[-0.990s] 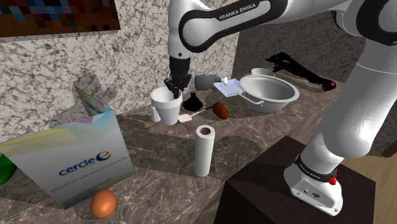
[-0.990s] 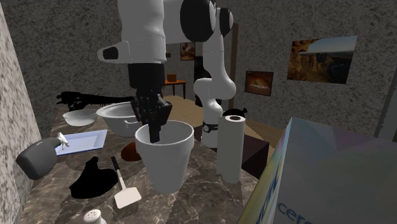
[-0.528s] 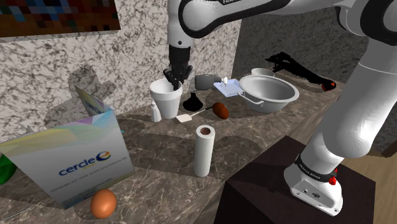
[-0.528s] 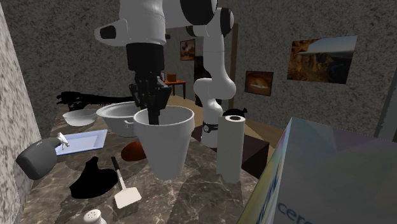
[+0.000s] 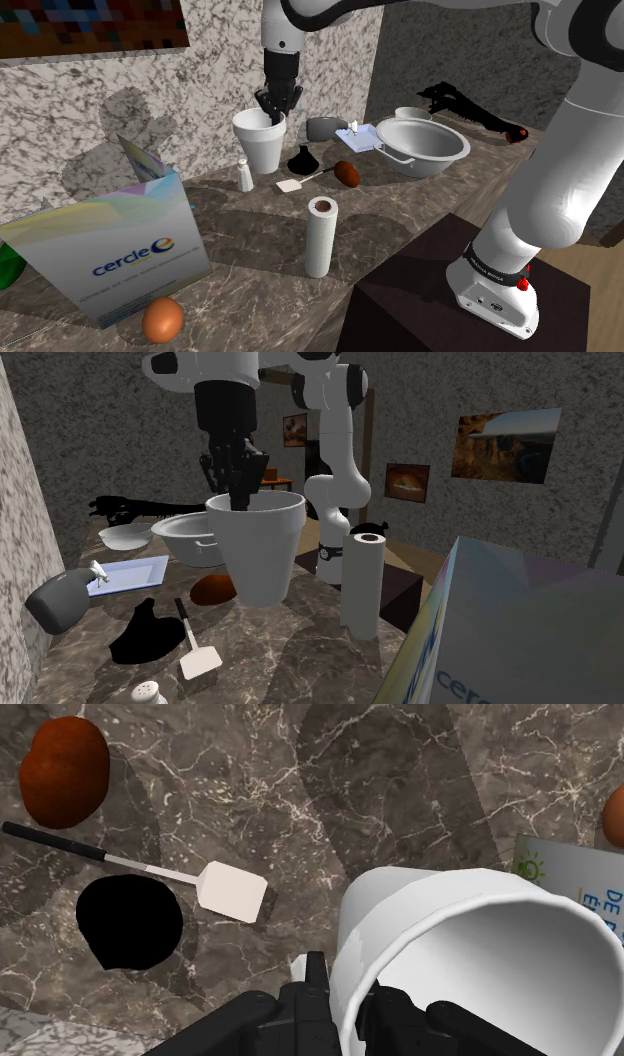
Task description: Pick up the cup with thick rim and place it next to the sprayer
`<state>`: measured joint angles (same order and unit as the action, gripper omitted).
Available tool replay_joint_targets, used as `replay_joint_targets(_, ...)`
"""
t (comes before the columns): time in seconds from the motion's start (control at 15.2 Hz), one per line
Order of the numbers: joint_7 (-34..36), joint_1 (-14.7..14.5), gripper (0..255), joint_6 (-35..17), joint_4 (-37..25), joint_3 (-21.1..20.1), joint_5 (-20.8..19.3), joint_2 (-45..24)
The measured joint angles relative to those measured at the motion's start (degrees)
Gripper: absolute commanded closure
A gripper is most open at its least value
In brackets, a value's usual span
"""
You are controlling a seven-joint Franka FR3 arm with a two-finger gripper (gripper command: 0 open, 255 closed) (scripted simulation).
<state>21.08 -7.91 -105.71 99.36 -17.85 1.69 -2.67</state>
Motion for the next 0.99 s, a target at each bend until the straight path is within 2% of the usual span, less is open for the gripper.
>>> replay_joint_targets(0.4, -0.3, 0.2, 255, 3.8, -4.1, 0.2, -0.1, -0.2)
replay_joint_targets(0.99, -11.1, 6.0, 255, 5.7, -7.5, 5.2, 0.4, -2.4)
